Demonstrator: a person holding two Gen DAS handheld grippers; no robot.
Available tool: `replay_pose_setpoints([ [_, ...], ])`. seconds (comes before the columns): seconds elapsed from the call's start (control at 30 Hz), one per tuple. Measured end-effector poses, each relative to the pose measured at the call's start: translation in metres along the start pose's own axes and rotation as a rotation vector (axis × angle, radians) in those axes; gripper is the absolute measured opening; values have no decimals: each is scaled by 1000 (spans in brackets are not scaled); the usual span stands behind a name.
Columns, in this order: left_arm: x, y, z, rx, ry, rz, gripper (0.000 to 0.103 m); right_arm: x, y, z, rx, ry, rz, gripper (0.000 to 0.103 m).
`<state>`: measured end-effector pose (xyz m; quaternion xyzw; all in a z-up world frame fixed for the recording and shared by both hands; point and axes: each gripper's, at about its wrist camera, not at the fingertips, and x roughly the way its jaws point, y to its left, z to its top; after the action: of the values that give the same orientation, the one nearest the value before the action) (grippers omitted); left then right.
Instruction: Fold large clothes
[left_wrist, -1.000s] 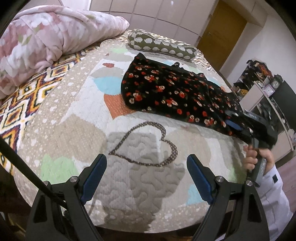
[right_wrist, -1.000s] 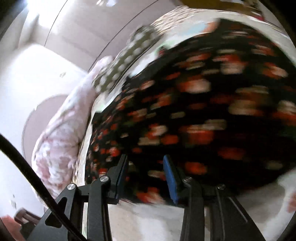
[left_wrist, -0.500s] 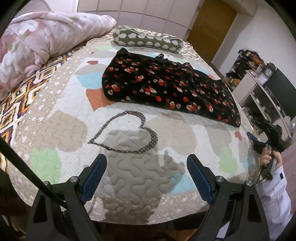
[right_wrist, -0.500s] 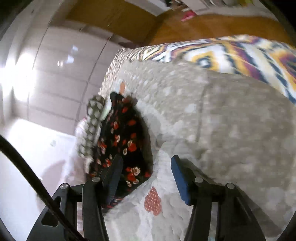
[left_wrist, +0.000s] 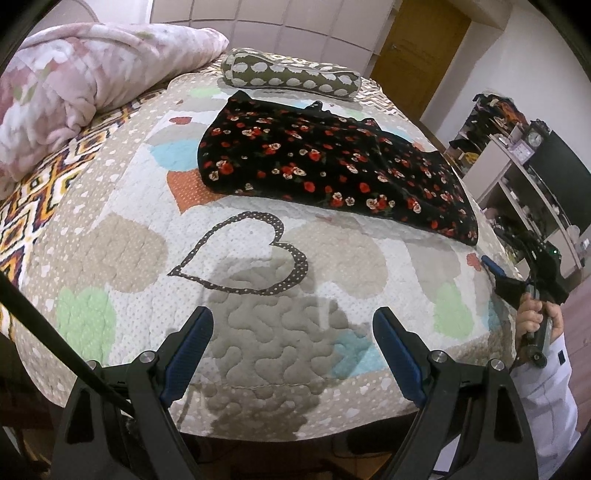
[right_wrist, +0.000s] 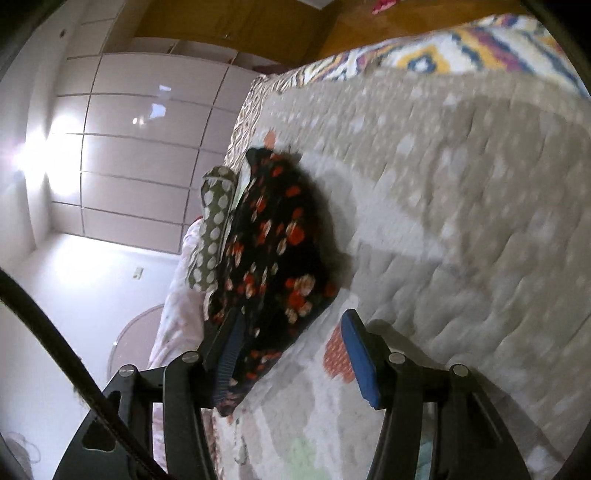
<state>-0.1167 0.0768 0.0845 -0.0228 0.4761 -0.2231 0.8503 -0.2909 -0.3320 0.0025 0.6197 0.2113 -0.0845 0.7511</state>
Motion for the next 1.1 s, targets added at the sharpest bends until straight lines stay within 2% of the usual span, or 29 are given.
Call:
replay_pose_setpoints([
  [0.17,3,6,-2,-14,5,-2,87,5,-11,-7,71,16,35,66],
  [0.4,11,17,-3,-43,20,-8,87,26,0,0,63,-2,-8,70],
  [0.6,14,29,-3,-72,18,-9,87,56,19,8,15,-30,-91,70],
  [0.73,11,42,-3,-101,-1,-10,87,81,34,14,-43,-33,-189,71],
  [0.8,6,53,-4,-124,-20,-13,87,92,44,18,-81,-27,-261,65],
  [0.83,4,57,-5,-132,-28,-14,87,97,51,20,-108,-17,-307,52],
  [0.87,2,63,-6,-142,-38,-14,87,101,56,21,-127,-5,-328,34],
  [0.97,-7,85,-10,-168,-78,1,87,107,88,21,-211,7,-405,26],
  [1.1,-16,115,-13,-213,-112,1,87,124,162,-1,-419,-17,-470,24],
])
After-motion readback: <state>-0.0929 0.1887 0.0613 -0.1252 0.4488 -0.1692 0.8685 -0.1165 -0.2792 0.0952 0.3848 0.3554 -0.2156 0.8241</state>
